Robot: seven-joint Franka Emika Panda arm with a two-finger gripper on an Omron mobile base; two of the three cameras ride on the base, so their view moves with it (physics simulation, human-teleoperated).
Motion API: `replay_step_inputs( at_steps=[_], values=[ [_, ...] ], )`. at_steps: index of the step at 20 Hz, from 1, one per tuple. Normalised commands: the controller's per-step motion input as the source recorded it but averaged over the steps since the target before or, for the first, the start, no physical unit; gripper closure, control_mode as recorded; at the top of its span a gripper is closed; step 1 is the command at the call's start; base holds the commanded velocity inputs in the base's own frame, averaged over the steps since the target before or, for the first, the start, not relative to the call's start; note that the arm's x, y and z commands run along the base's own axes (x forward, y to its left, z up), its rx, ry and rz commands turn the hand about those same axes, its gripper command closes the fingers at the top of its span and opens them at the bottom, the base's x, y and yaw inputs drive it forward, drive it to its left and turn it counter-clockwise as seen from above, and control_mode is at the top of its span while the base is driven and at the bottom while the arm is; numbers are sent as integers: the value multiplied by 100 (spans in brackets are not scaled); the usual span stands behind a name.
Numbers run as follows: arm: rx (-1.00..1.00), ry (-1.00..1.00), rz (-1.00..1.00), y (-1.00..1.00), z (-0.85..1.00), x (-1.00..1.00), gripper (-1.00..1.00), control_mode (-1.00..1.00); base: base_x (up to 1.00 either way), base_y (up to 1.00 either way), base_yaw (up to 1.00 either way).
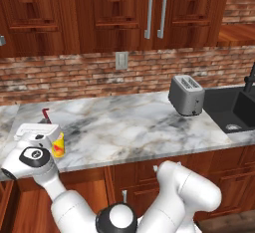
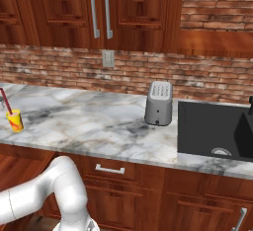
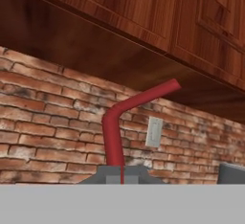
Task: Pick up the straw from the left drawer and put it inside the smoothie cup.
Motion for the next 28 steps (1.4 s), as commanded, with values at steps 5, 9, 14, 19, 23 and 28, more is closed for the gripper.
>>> replay_step_inputs(
  at_steps=[5,9,14,19,23,28],
  values=[
    [1,0,3,0,0,11,100,-100,0,0,0],
    [0,0,3,0,-5,6,100,-100,0,0,0],
    [0,0,3,1,-9,5,100,-100,0,0,0],
    [0,0,3,4,-11,9,100,-100,0,0,0],
    [0,0,2,4,-6,12,100,-100,0,0,0],
    [0,0,2,6,-9,9,100,-100,0,0,0]
  ],
)
